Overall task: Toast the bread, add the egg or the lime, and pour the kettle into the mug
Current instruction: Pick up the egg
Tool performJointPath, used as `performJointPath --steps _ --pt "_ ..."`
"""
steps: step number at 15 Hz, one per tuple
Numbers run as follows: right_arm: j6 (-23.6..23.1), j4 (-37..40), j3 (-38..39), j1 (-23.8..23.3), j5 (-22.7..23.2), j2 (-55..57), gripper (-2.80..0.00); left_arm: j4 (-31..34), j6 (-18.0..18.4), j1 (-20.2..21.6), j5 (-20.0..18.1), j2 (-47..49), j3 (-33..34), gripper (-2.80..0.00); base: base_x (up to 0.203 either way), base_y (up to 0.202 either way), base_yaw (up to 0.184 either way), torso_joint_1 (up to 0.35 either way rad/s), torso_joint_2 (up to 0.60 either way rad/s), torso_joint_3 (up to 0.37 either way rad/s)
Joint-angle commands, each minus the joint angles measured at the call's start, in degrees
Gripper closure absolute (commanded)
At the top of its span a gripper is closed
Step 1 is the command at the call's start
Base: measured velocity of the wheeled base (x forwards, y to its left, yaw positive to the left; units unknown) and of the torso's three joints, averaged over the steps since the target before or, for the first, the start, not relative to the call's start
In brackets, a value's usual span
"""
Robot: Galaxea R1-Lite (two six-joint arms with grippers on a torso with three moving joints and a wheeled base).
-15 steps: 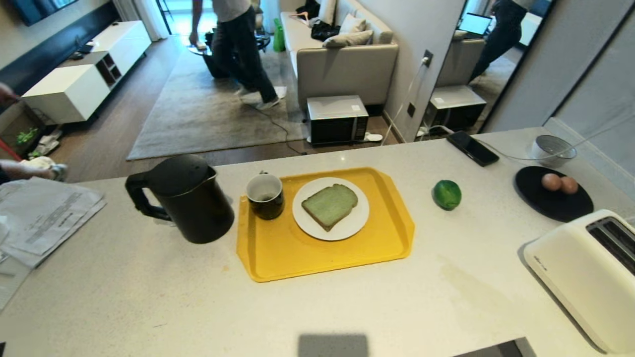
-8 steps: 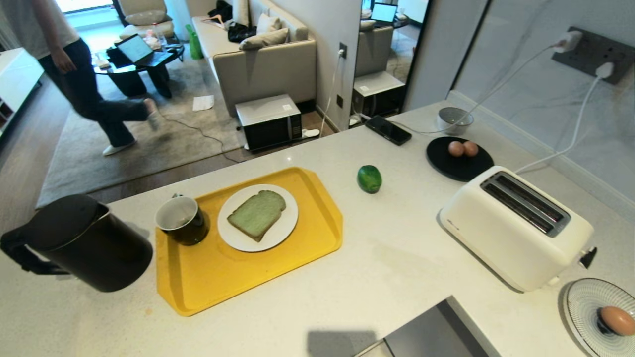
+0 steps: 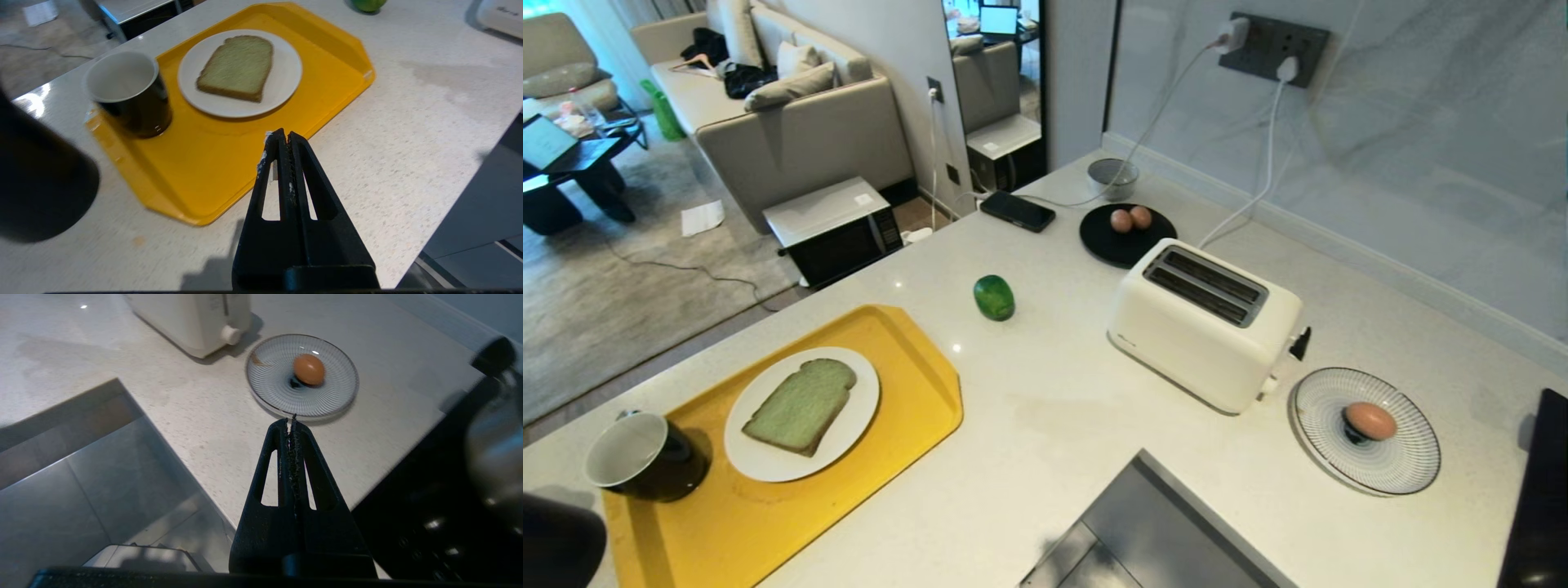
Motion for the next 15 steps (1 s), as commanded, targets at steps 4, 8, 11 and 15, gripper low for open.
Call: performJointPath --steps 4,8,11,15 --pt "0.0 0.0 0.1 0.0 0.0 0.1 0.0 0.0 0.0 0.0 0.0 0.1 0.0 0.0 0.001 0.009 -0.154 0.001 0.0 0.001" --pt "-0.1 0.0 0.1 0.0 0.0 0.1 0.0 0.0 0.0 0.1 0.1 0.1 0.0 0.0 0.001 0.001 -0.019 0.002 0.0 0.001" --pt "-2.6 0.3 0.0 0.0 -0.2 0.1 0.0 -0.1 -0.2 0.1 0.0 0.1 0.0 0.0 0.0 0.0 0.0 0.0 0.0 0.0" --pt "-4.8 10.8 -9.0 0.0 -0.8 1.9 0.0 -0.1 -0.1 0.1 0.0 0.1 0.0 0.0 0.0 0.0 0.0 0.0 0.0 0.0"
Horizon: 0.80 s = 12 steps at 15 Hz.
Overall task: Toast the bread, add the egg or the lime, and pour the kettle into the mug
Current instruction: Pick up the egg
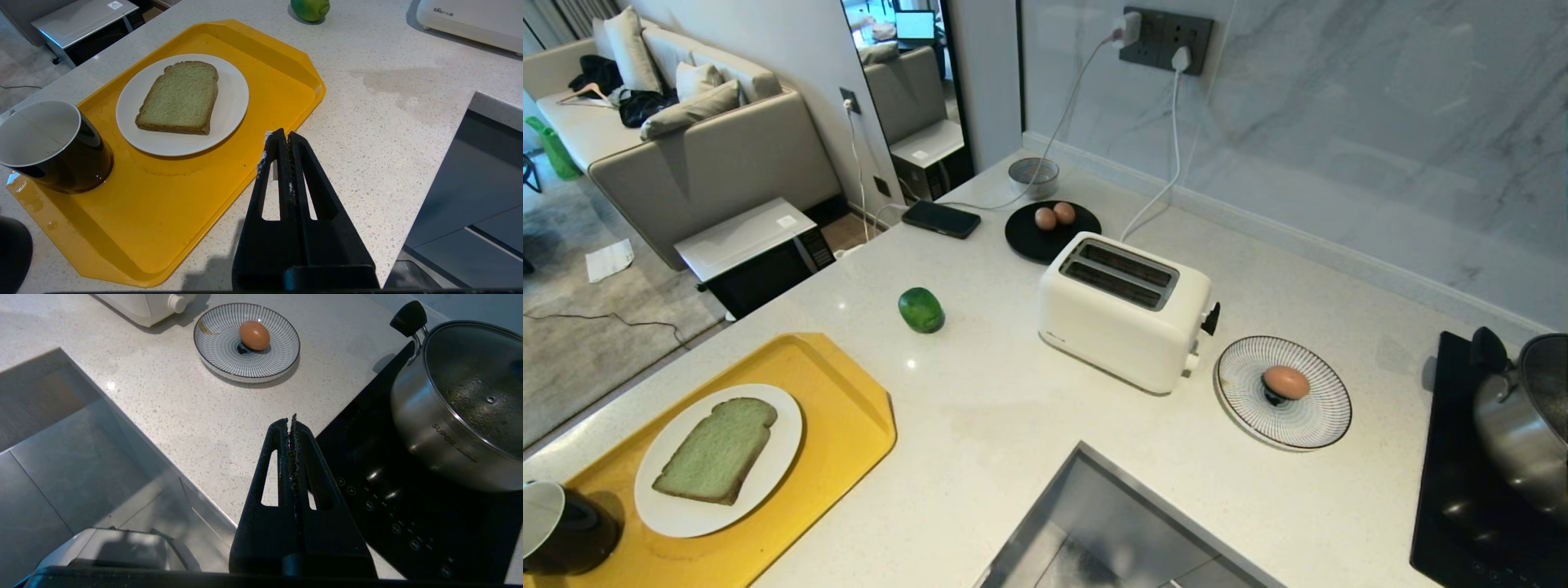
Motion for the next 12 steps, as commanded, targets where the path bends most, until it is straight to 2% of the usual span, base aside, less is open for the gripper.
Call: performJointPath --steps 1,3,5,8,9,11,12 --pt "-0.2 7.4 -8.0 0.0 -0.3 4.3 0.0 0.0 0.0 0.0 0.0 0.1 0.0 0.0 0.0 0.0 0.0 0.0 0.0 0.0" --pt "-0.2 10.2 -15.2 0.0 -0.5 15.2 0.0 0.0 0.0 0.0 0.0 0.1 0.0 0.0 0.0 0.0 0.0 0.0 0.0 0.0" --pt "0.1 11.7 -26.0 -0.1 -1.0 31.9 0.0 0.0 0.0 0.1 0.0 0.1 0.0 0.0 0.0 0.0 0.0 0.0 0.0 0.0" --pt "0.3 17.0 -48.2 -0.1 -3.5 54.6 0.0 0.0 0.0 0.1 0.0 0.1 0.0 0.0 0.0 0.0 0.0 0.0 0.0 0.0" --pt "0.3 21.7 -56.4 -0.1 -4.3 60.4 0.0 0.0 0.0 0.0 0.0 0.1 0.0 0.0 0.0 0.0 0.0 0.0 0.0 0.0" --pt "0.1 35.9 -72.1 -0.1 -5.4 71.2 0.0 0.0 0.0 0.1 0.0 0.1 0.0 0.0 0.0 0.0 0.0 0.0 0.0 0.0" --pt "-0.6 42.0 -77.6 0.0 -5.7 76.4 0.0 0.0 0.0 0.0 0.0 0.1 0.0 0.0 0.0 0.0 0.0 0.0 0.0 0.0"
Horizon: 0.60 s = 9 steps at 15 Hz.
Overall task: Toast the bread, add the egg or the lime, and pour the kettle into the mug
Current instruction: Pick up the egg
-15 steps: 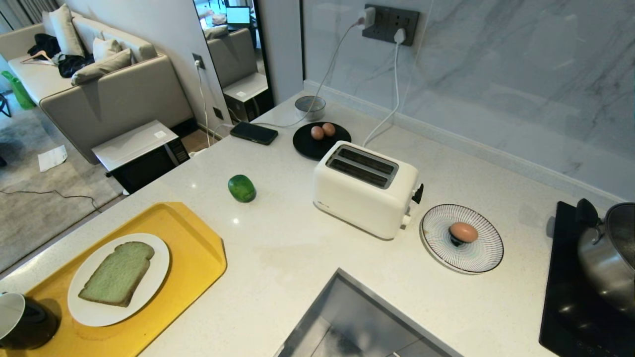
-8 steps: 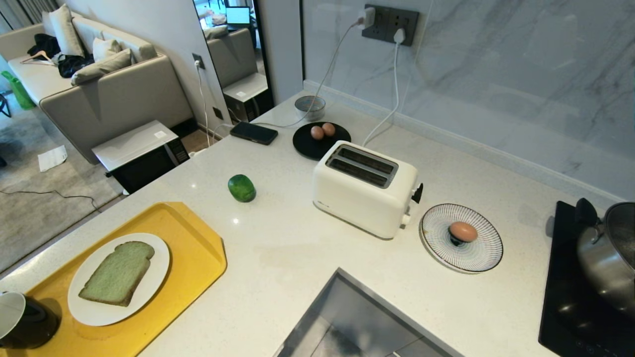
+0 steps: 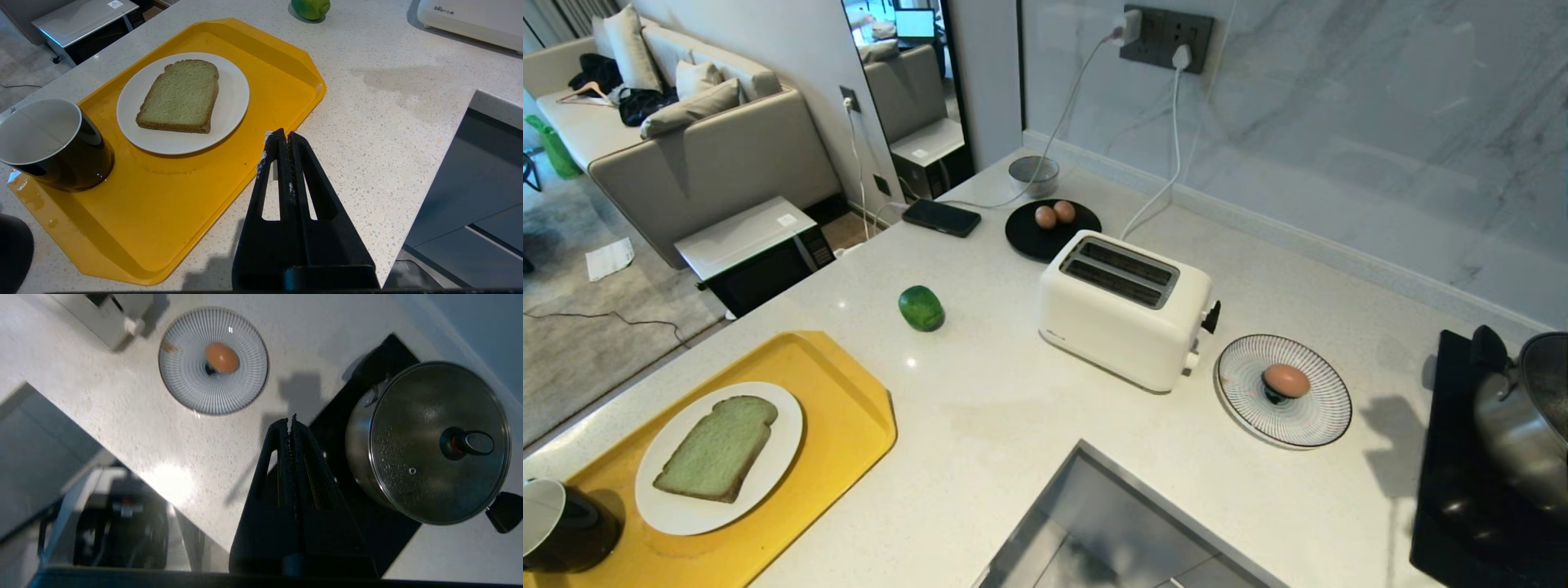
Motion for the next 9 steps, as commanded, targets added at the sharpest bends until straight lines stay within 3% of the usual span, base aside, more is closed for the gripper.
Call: performJointPath --steps 1,4,6,7,9 --pt "-2.2 15.4 -14.0 0.1 -0.5 19.1 0.0 0.0 0.0 0.0 0.0 0.1 0.0 0.0 0.0 0.0 0.0 0.0 0.0 0.0" --pt "-14.6 22.0 -20.4 -0.5 -0.7 27.7 0.0 0.0 0.1 0.0 0.0 0.0 0.0 0.0 0.0 0.0 0.0 0.0 0.0 0.0" --pt "-18.5 22.5 -21.9 -0.9 2.1 31.3 0.0 0.0 0.0 0.0 0.0 0.1 0.0 0.0 0.0 0.0 0.0 0.0 0.0 0.0" --pt "-19.1 22.5 -23.1 -1.0 3.2 33.0 -2.8 0.0 0.0 0.1 0.0 0.1 0.0 0.0 0.0 0.0 0.0 0.0 0.0 0.0" --pt "-20.1 21.9 -25.4 -1.0 5.7 36.3 -2.8 0.0 0.0 0.1 0.0 0.1 0.0 0.0 0.0 0.0 0.0 0.0 0.0 0.0"
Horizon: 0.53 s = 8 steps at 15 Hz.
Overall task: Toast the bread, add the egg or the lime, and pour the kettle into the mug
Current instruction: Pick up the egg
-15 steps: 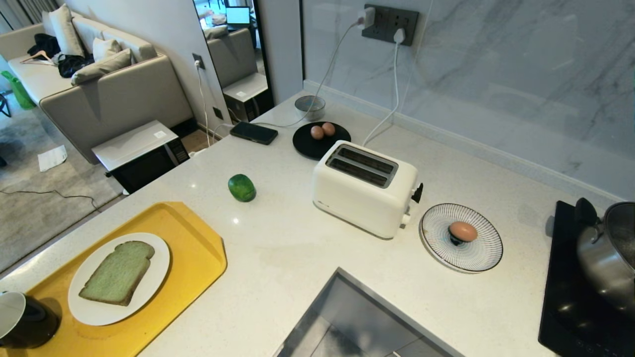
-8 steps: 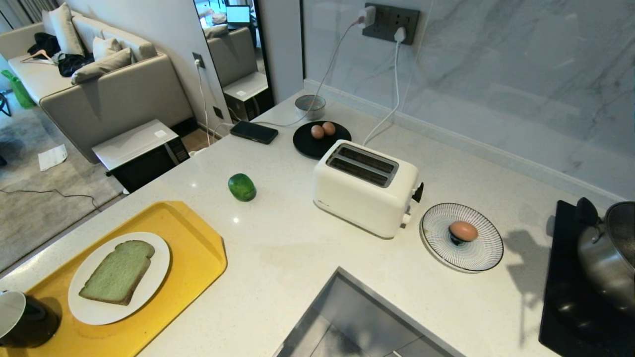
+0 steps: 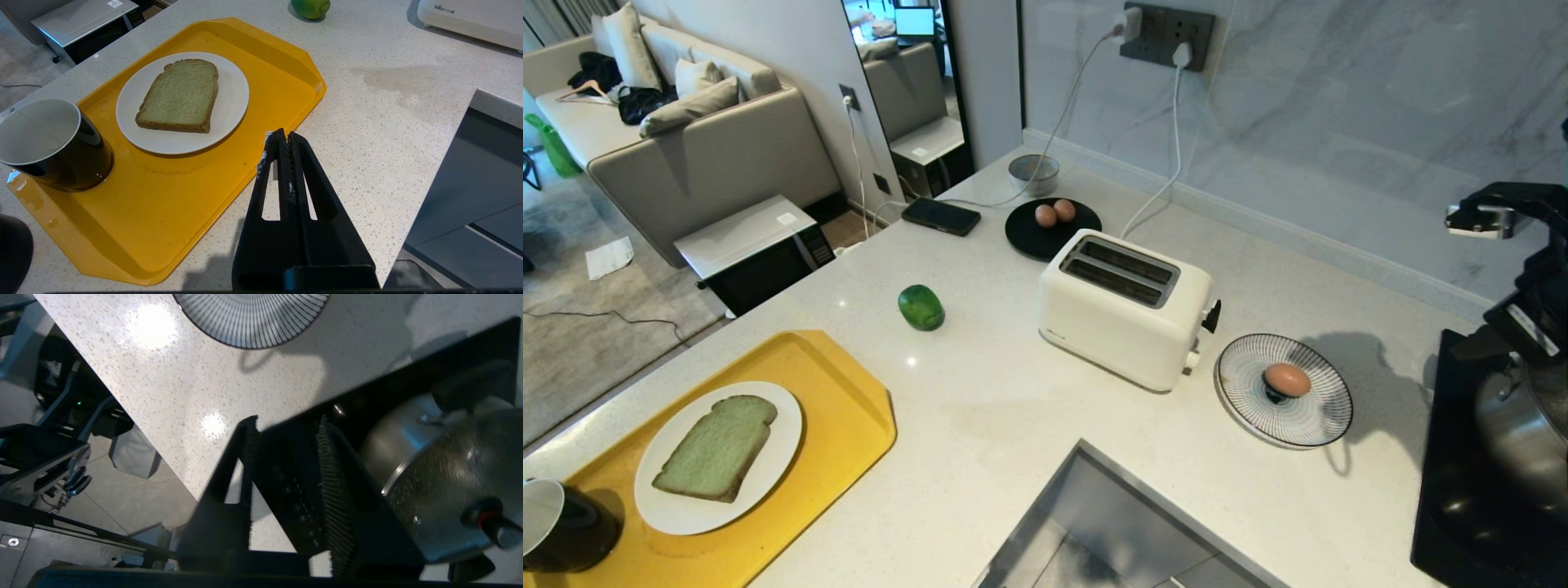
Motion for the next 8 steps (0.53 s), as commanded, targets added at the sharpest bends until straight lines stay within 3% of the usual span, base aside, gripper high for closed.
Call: performJointPath --steps 1,8 --pt "-2.1 -0.6 -2.1 -0.5 3.0 5.9 -2.8 0.0 0.1 0.0 0.0 0.1 0.0 0.0 0.0 0.0 0.0 0.0 0.0 0.0" --pt "-7.4 -5.1 -3.0 -1.4 7.9 14.2 -2.8 0.0 0.0 0.0 0.0 0.1 0.0 0.0 0.0 0.0 0.0 0.0 0.0 0.0"
